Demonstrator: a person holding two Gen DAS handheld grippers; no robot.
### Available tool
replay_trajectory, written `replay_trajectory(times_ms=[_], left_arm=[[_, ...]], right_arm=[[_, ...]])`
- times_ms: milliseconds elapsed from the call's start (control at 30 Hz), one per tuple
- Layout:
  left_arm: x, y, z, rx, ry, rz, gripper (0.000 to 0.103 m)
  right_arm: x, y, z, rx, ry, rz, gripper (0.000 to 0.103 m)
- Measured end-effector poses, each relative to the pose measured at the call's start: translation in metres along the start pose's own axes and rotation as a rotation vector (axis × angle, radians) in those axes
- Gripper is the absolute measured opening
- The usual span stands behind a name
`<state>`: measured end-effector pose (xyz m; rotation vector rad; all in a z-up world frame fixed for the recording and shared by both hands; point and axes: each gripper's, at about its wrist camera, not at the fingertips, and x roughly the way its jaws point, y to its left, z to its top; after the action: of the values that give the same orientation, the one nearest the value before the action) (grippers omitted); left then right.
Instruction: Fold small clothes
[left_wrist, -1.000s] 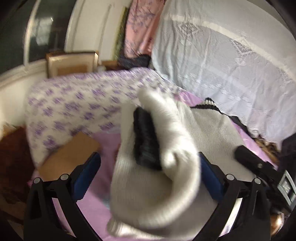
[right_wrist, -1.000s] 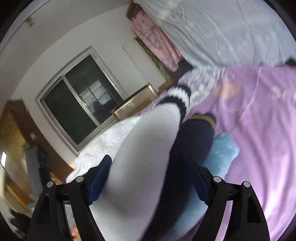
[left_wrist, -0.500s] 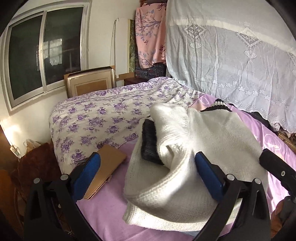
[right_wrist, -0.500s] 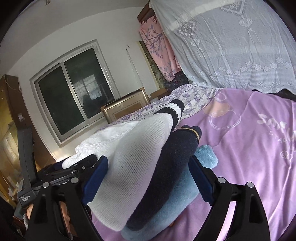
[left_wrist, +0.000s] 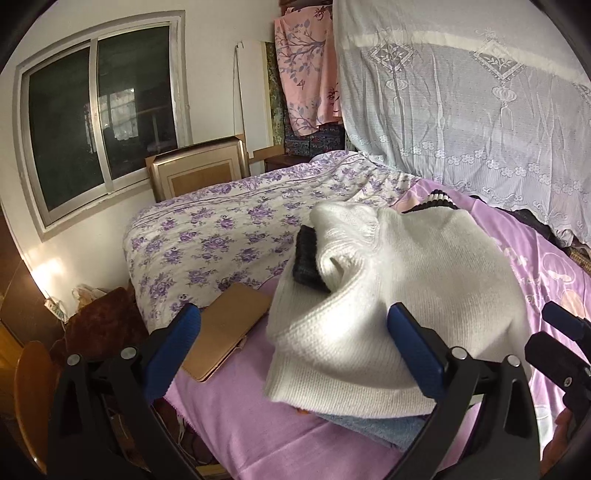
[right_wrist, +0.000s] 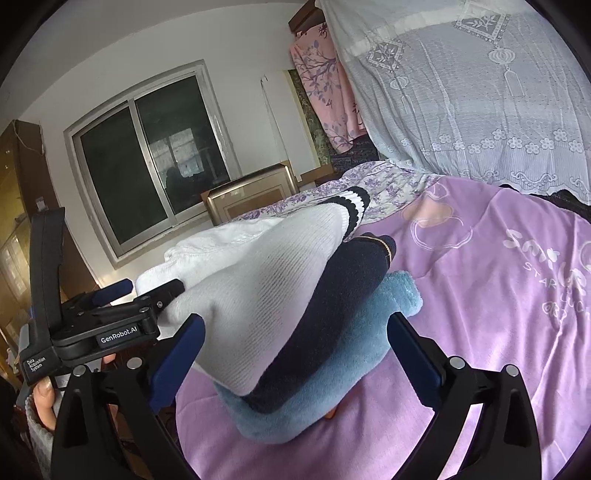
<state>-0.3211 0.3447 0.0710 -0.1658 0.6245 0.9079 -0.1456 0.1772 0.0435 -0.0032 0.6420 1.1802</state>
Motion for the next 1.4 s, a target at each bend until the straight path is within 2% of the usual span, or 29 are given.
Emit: replay_trajectory(times_ms=[167, 267, 367, 467, 600, 767, 833, 1000, 1400], left_arm=[[-0.013, 0.002, 0.000, -0.039, 0.000, 0.003, 0.099], [-0.023, -0.003, 0.001, -0.029, -0.005, 0.023, 0.099], [-0.039, -0.013, 0.001, 0.003, -0.019, 0.059, 0.099], [-0.059, -0.023, -0.002, 0.038, -0.035, 0.103, 0.099], [-0.089, -0.032, -0.004, 0.044, -0.071, 0.160, 0.099], [-0.126, -0.041, -0.004, 0.050, -0.116, 0.174, 0.099], [-0.141, -0.047, -0.002, 0.060, -0.143, 0.194, 0.099], [-0.170, -0.059, 0.000, 0.067, -0.179, 0.178, 0.099], [-0.180, -0.072, 0.004, 0.070, -0.178, 0.194, 0.099]], right_arm=[[-0.021, 0.004, -0.002, -0.031, -0.022, -0.028, 0.100], [-0.036, 0.006, -0.001, -0.050, -0.047, -0.037, 0.100], [-0.050, 0.003, 0.003, -0.027, -0.053, -0.040, 0.100], [-0.063, -0.001, 0.008, 0.009, -0.058, -0.001, 0.100], [-0.078, 0.000, 0.011, 0.018, -0.063, -0.003, 0.100], [-0.098, 0.013, 0.009, -0.038, -0.059, -0.006, 0.100], [-0.110, 0.017, 0.009, -0.063, -0.078, -0.009, 0.100], [-0.138, 0.021, 0.011, -0.114, -0.135, -0.060, 0.100], [-0.153, 0.019, 0.014, -0.115, -0.160, -0.060, 0.100]])
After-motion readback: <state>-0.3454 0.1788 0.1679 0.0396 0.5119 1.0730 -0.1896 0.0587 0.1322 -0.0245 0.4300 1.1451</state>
